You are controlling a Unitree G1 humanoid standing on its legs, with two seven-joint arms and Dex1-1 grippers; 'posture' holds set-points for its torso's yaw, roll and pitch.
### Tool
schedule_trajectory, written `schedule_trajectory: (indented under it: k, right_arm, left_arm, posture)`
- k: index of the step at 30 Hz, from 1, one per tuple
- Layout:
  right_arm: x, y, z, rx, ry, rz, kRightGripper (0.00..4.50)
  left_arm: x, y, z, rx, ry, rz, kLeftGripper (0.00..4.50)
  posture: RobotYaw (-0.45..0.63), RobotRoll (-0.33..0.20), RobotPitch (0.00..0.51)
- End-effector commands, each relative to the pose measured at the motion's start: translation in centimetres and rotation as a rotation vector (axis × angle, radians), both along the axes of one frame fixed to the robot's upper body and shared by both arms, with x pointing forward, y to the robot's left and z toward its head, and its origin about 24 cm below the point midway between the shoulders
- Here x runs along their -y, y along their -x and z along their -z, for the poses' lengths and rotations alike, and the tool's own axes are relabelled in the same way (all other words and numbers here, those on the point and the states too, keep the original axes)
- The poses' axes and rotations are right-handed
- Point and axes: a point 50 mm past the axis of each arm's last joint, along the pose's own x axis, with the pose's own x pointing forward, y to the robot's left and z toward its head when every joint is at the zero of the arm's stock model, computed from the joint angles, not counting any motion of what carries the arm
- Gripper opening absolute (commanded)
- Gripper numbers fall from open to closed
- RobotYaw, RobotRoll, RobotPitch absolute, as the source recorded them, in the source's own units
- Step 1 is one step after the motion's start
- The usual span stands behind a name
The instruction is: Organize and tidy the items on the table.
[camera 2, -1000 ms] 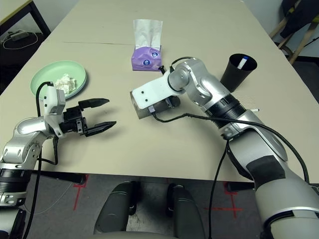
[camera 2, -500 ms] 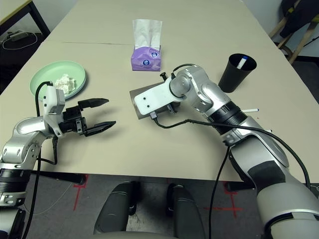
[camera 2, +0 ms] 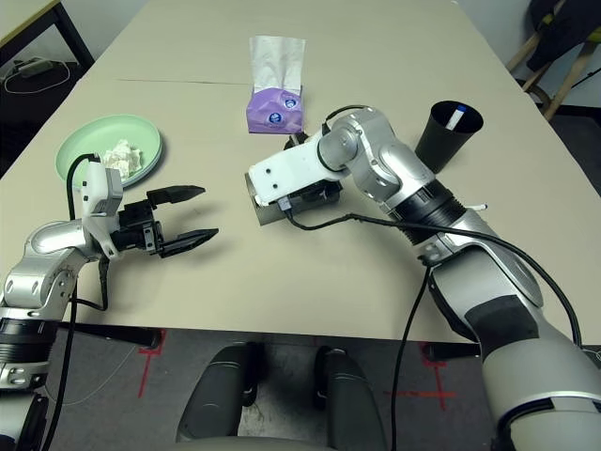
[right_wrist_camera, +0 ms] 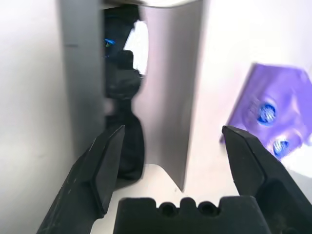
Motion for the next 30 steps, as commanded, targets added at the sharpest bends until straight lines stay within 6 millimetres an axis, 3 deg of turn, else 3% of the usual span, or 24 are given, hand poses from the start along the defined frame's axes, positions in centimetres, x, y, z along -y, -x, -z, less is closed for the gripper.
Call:
schedule_trajectory:
  k: [1, 6, 12, 18, 21, 25, 30]
  right_arm:
    - [1.0, 0.7, -0.5, -0.151, -0.218, 0.041, 4.49]
    - [3.8, 2.0, 1.2, -0.330, -0.614, 0.118, 4.49]
    - [6.6, 2.8, 4.6, -0.342, -0.924, 0.327, 4.49]
    - [8.2, 3.3, 6.4, -0.392, -1.313, 0.349, 4.49]
    - [8.8, 3.6, 7.0, -0.347, -1.360, 0.296, 4.49]
    - [11.5, 3.5, 9.0, -0.190, -1.229, 0.297, 4.49]
    - [13.4, 4.3, 9.5, -0.214, -1.132, 0.229, 4.49]
  left_arm:
    - [-0.7, 0.0, -0.2, -0.005, -0.014, -0.011, 4.50]
    - [-0.8, -0.7, -0.5, 0.000, -0.009, -0.021, 4.50]
    - [-0.9, -1.2, -0.9, 0.024, 0.017, -0.045, 4.50]
    - [-1.0, -1.1, -0.8, 0.023, 0.007, -0.043, 4.50]
    - [-0.8, -0.9, -0.5, 0.021, 0.008, -0.048, 4.50]
    - [-0.3, -0.3, 0.3, 0.000, 0.032, -0.057, 4.50]
    - [-0.3, 0.1, 0.8, -0.012, 0.038, -0.062, 4.50]
  posture:
    - [0.21, 0.000, 0.159]
    - [0.17, 0.000, 0.161]
    - [0.14, 0.000, 0.160]
    - [0.15, 0.000, 0.164]
    - [0.15, 0.000, 0.168]
    - [0.14, 0.000, 0.177]
    - [0.14, 0.000, 0.185]
